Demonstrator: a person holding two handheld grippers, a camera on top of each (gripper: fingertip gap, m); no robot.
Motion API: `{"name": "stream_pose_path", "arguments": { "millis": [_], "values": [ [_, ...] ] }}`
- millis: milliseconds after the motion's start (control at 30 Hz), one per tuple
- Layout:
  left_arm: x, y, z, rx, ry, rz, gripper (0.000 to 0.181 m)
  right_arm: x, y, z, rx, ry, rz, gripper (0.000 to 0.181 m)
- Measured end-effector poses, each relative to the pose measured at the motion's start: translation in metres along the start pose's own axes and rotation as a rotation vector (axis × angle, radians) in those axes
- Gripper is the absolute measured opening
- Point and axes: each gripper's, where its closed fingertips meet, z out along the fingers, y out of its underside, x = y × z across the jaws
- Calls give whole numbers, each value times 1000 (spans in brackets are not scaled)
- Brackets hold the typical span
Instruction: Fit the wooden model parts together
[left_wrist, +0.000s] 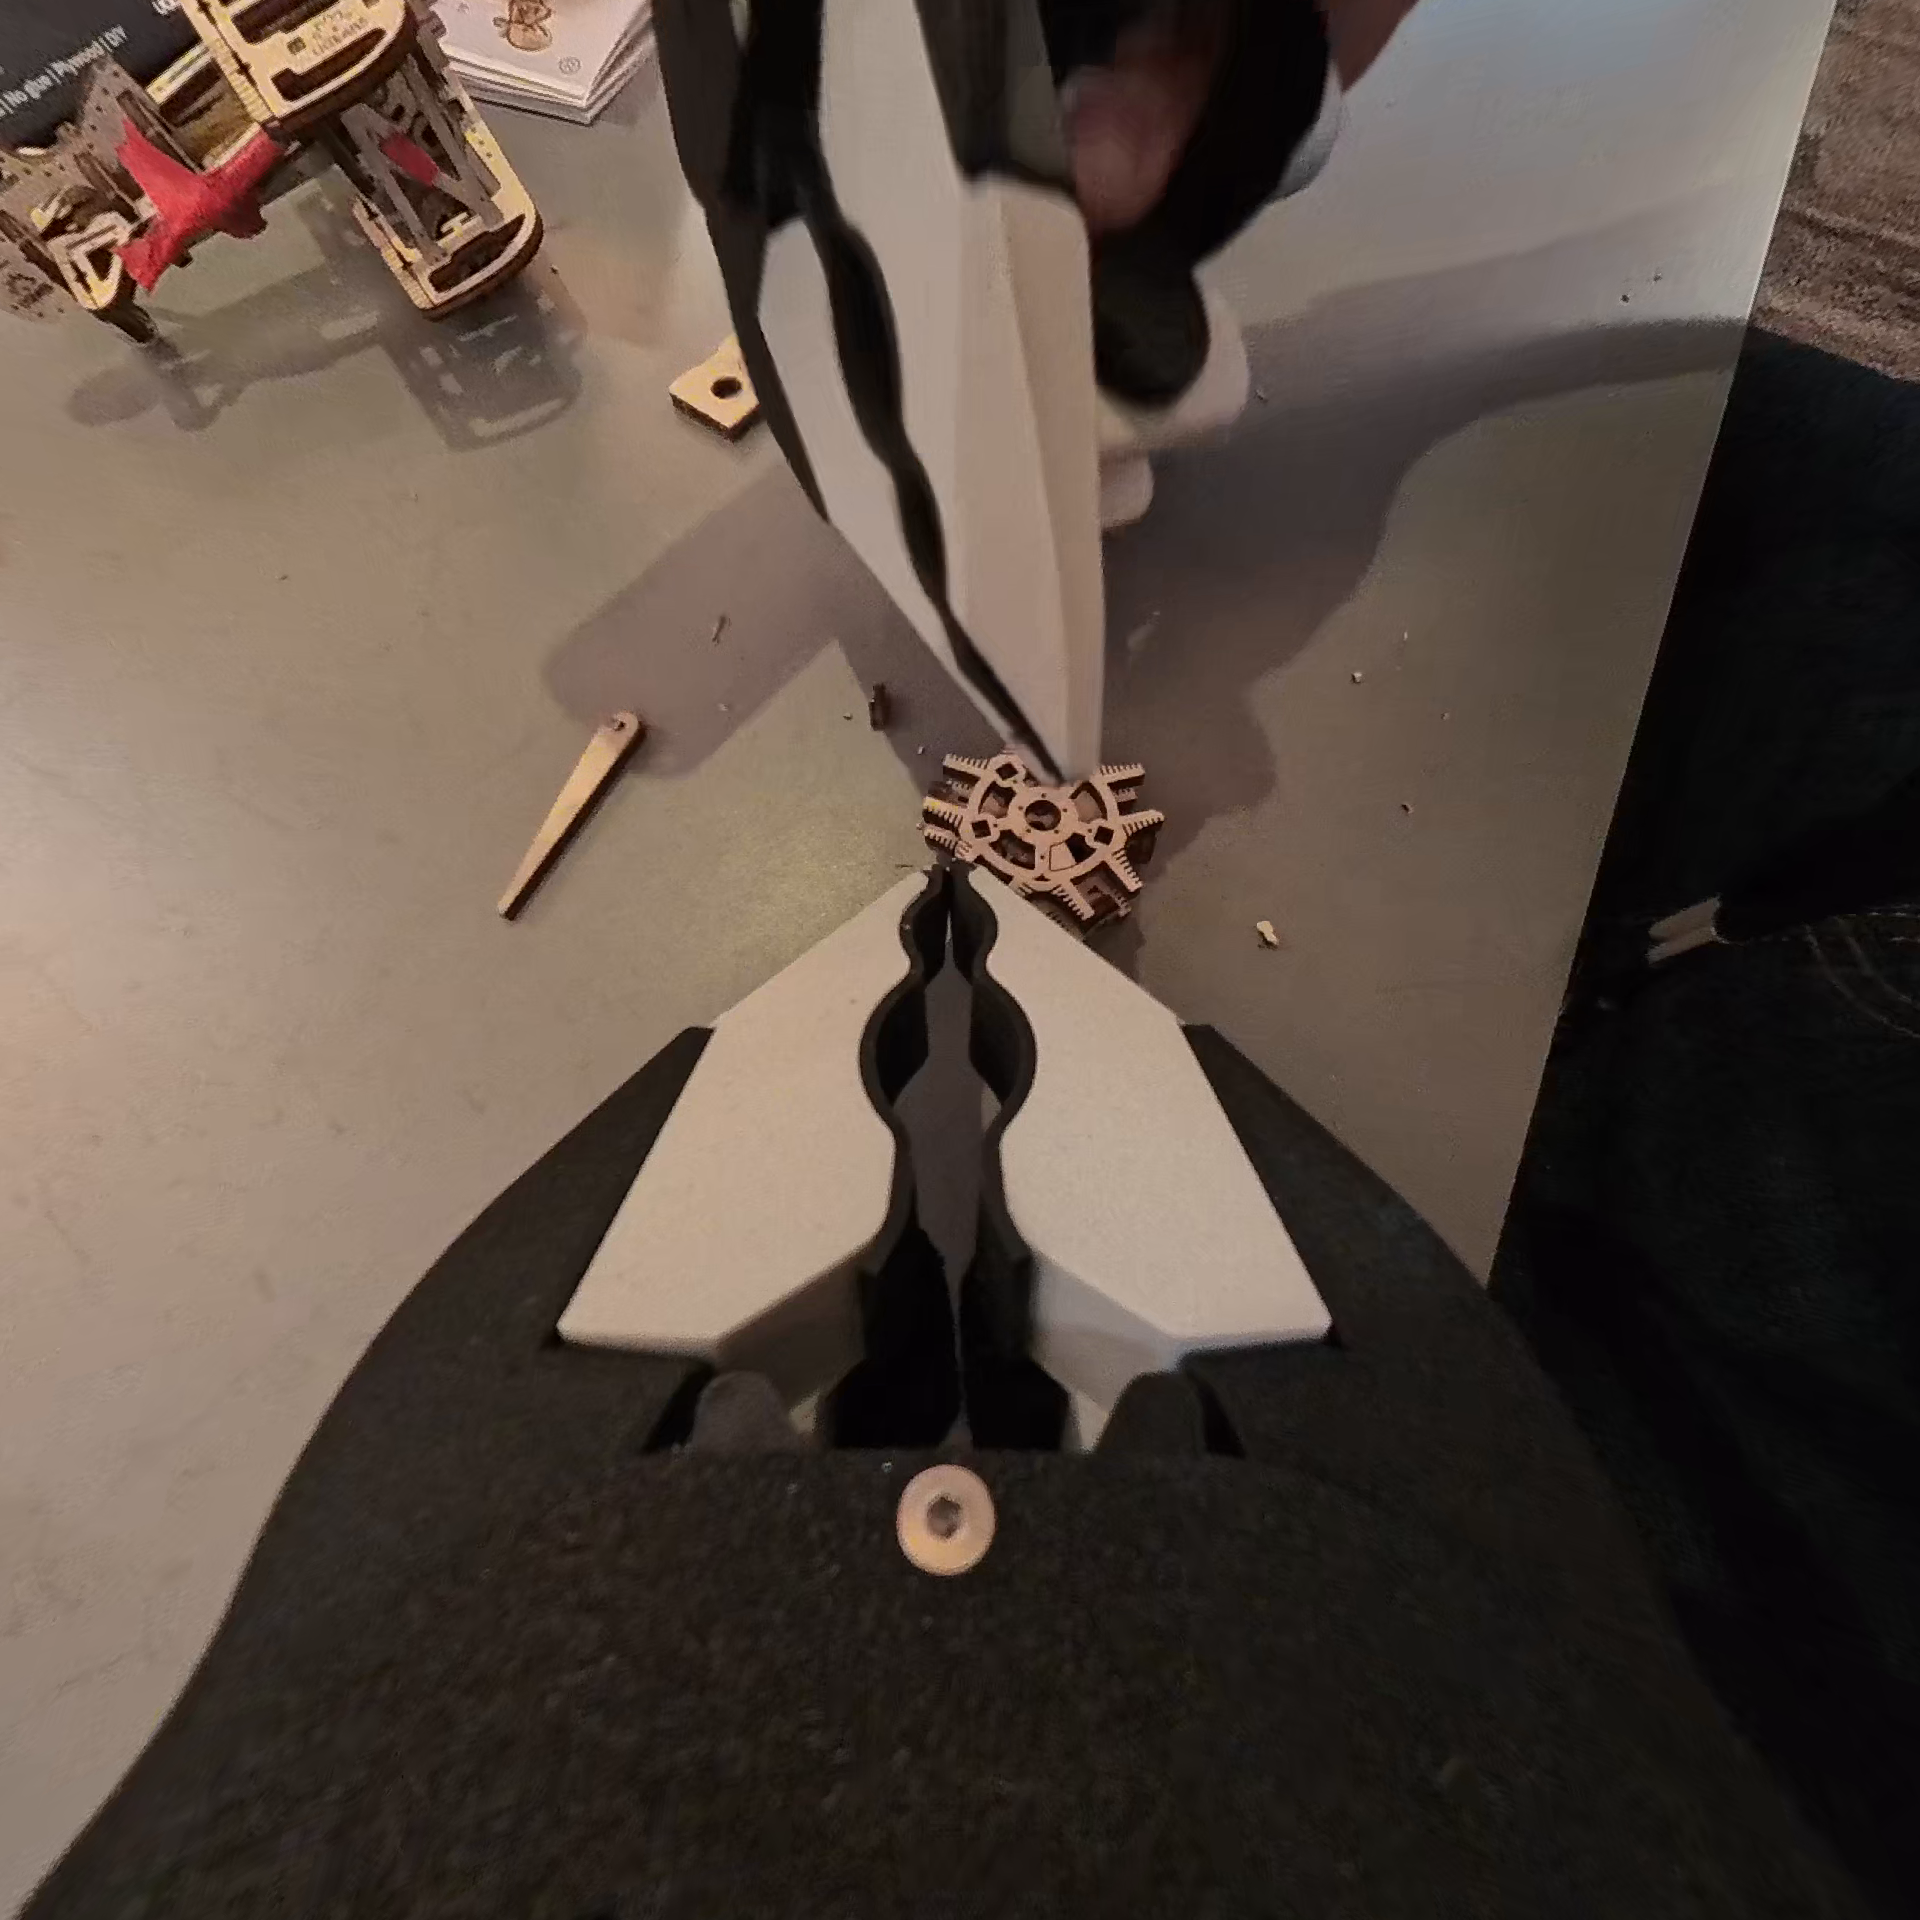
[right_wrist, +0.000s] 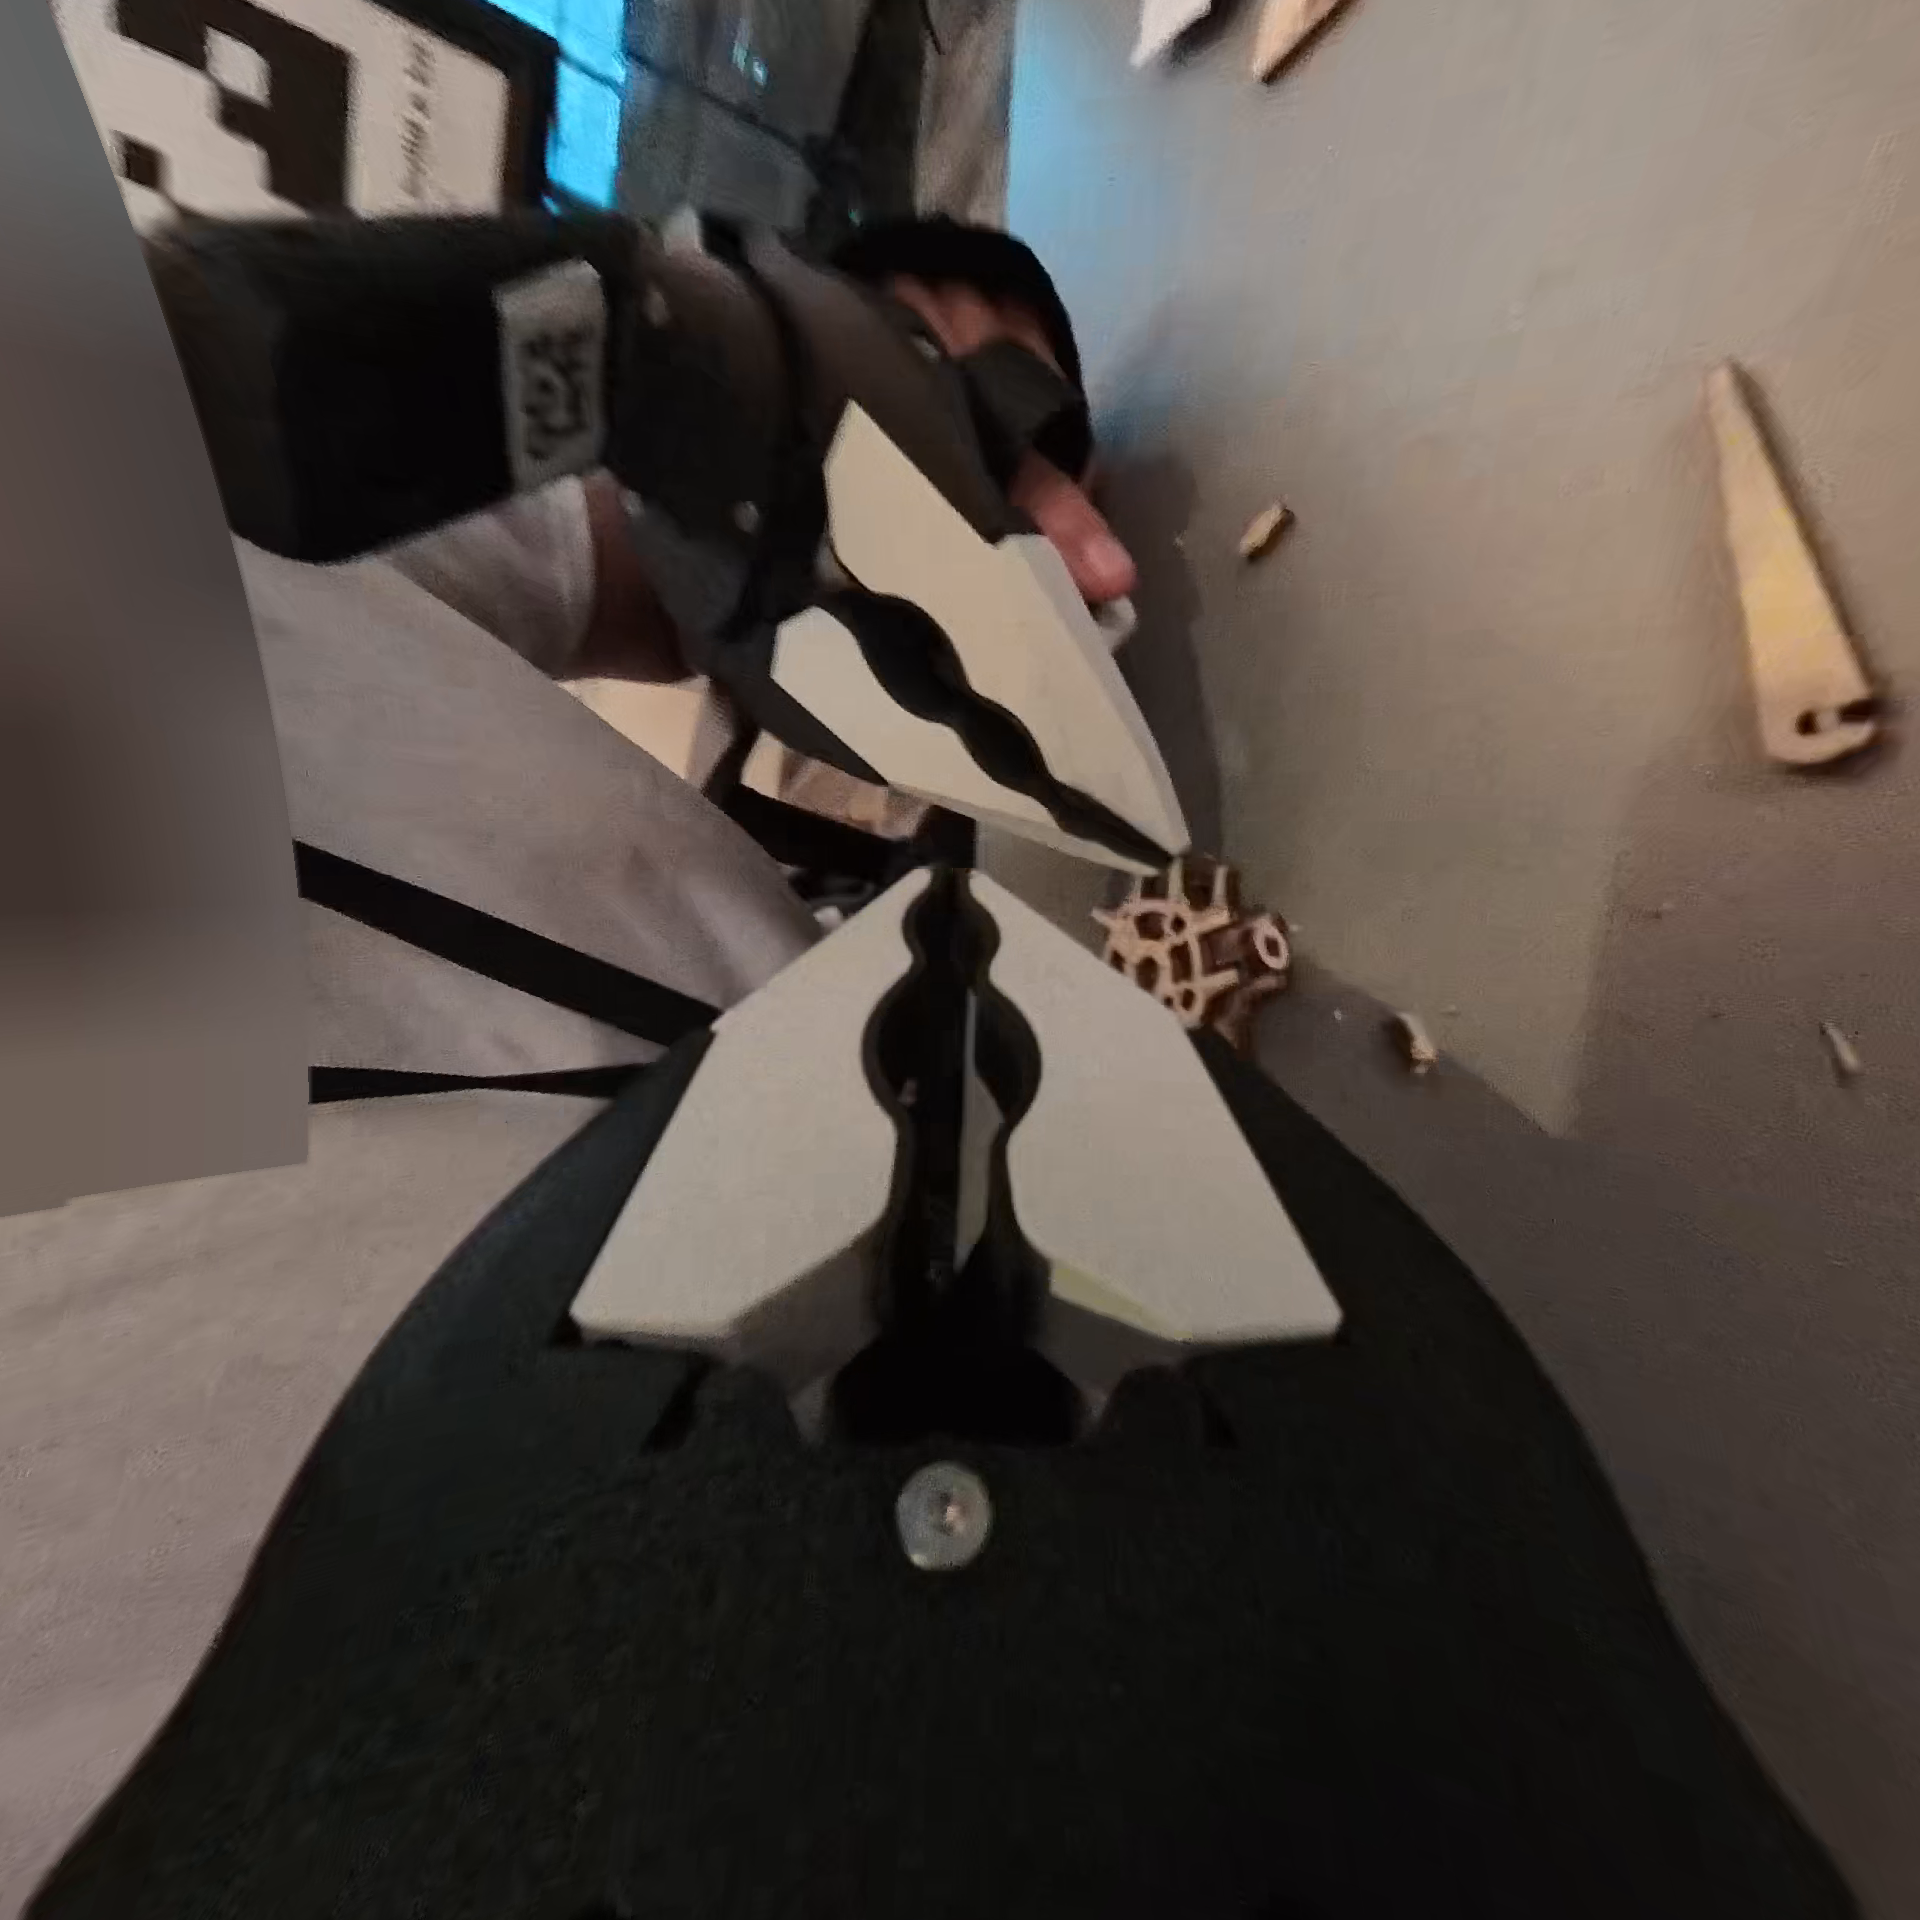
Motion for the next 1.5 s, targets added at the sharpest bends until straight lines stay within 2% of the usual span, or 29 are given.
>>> {"name": "stream_pose_path", "arguments": {
  "millis": [33,67,100,200,233,333,367,400,433,467,600,633,700,733,767,800,933,967,1033,1067,1100,1133,1167,1267,1300,1400,1433,1500],
  "values": [
    [0,0,0,0,1,0,0,7,5,3,-22,25,13,0],
    [0,0,0,0,2,-1,0,27,11,7,-48,130,47,0],
    [0,0,0,0,2,-1,0,34,14,9,-77,168,29,0],
    [0,0,0,0,2,-3,0,33,15,8,-90,180,35,0],
    [0,0,0,0,2,0,0,32,15,7,-87,161,51,0],
    [0,0,0,-1,1,2,0,-7,-8,-4,35,-96,62,0],
    [1,0,0,-1,1,3,0,-7,-9,-6,37,-103,71,0],
    [1,0,0,-1,1,4,0,6,-4,-4,10,-37,67,0],
    [1,0,0,-1,0,5,0,30,6,0,-43,104,57,0],
    [1,0,0,-1,-1,6,0,35,12,6,-86,140,40,0],
    [1,0,0,-1,-4,10,0,36,12,5,-106,189,10,0],
    [1,0,0,-1,-4,12,0,27,11,4,-103,130,1,0],
    [1,0,0,-1,-7,16,0,-11,-3,-1,-10,-103,16,0],
    [1,0,0,-1,-8,18,0,-15,-5,-3,4,-128,28,0],
    [1,0,0,-1,-9,18,0,-2,0,0,-26,-54,19,0],
    [1,0,0,-1,-8,17,0,30,13,3,-92,125,8,0],
    [0,0,0,-1,-6,10,0,34,15,6,-112,168,17,0],
    [1,0,0,-2,-5,14,0,32,17,5,-120,155,13,0],
    [1,0,0,-2,-8,19,0,-8,1,2,-26,-84,11,0],
    [1,0,0,-2,-7,19,0,-17,-5,-1,8,-138,6,0],
    [1,0,0,-2,-6,17,0,-8,-2,0,-14,-83,-10,0],
    [1,0,0,-2,-5,17,0,24,9,3,-82,91,-17,0],
    [1,0,0,-3,-7,17,0,35,13,5,-107,127,0,0],
    [1,0,0,-2,-6,17,0,36,13,4,-121,181,-13,0],
    [1,0,1,-2,-7,21,0,33,16,4,-143,162,-17,0],
    [1,0,1,-3,-8,23,0,-22,-10,-8,24,-196,34,0],
    [1,0,1,-3,-7,21,0,-24,-11,-10,26,-204,20,0],
    [1,0,1,-3,-7,22,0,1,0,0,-34,-80,29,0]
  ]
}}
